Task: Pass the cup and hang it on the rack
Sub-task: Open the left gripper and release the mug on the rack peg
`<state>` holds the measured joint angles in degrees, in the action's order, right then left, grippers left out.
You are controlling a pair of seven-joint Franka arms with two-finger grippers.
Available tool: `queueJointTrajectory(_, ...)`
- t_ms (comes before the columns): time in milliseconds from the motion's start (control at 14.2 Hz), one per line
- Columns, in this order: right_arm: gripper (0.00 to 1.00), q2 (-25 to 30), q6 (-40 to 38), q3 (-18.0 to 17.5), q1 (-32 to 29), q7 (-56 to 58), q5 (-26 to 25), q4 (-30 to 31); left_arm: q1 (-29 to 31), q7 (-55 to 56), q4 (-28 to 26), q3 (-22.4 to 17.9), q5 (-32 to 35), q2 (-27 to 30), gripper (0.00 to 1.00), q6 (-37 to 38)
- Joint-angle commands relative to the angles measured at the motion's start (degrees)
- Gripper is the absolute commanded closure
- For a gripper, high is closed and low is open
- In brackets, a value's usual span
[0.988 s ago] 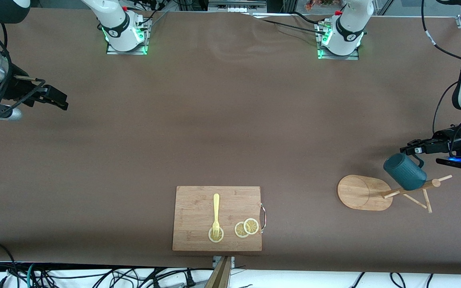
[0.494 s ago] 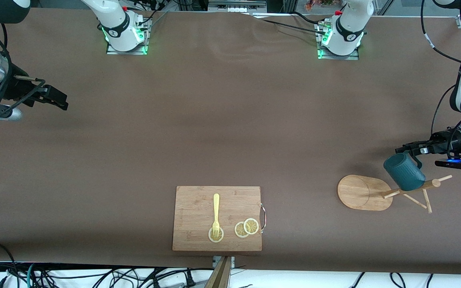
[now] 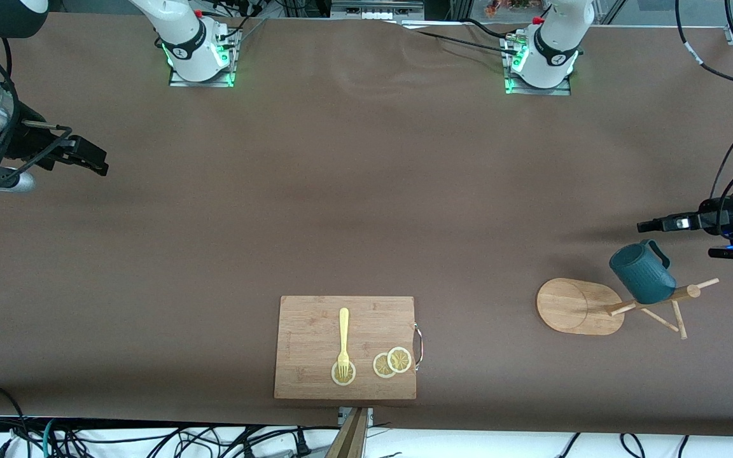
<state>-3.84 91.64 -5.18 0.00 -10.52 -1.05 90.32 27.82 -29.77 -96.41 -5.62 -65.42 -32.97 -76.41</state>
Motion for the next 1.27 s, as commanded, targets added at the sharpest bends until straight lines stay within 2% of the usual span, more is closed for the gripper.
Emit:
queueJointTrajectory(0, 0.0, 0.24, 0.29, -0.35, -0.61, -0.46, -0.09, 0.12, 1.1, -0.9, 0.61, 0.26, 6.34, 2.46, 0.0, 1.35)
queueJointTrajectory(71, 0.0, 0.24, 0.2, -0.35, -0.61, -0.46, -0.09, 0.2, 1.01, -0.82, 1.05, 0.26, 8.45, 3.34, 0.0, 1.35)
queueJointTrajectory(423, 0.0, 0.24, 0.2, -0.35, -0.52, -0.46, -0.09, 0.12, -1.88, -0.2, 9.91, 0.52, 20.83, 4.75, 0.0, 1.26)
queueJointTrajectory(635, 0.0, 0.33, 0.29, -0.35, -0.52, -0.46, -0.09, 0.12, -6.97, 2.43, 11.24, 1.04, 28.22, 8.97, 0.0, 0.65)
queueJointTrajectory(917, 0.0, 0.24, 0.29, -0.35, -0.52, -0.46, -0.09, 0.12, -13.39, 6.82, 18.09, 2.62, 39.03, 10.9, 0.0, 0.56)
queueJointTrajectory(1199, 0.0, 0.24, 0.2, -0.35, -0.52, -0.46, -0.09, 0.12, -22.08, 9.12, 18.72, 2.72, 48.87, 14.68, 0.0, -4.0)
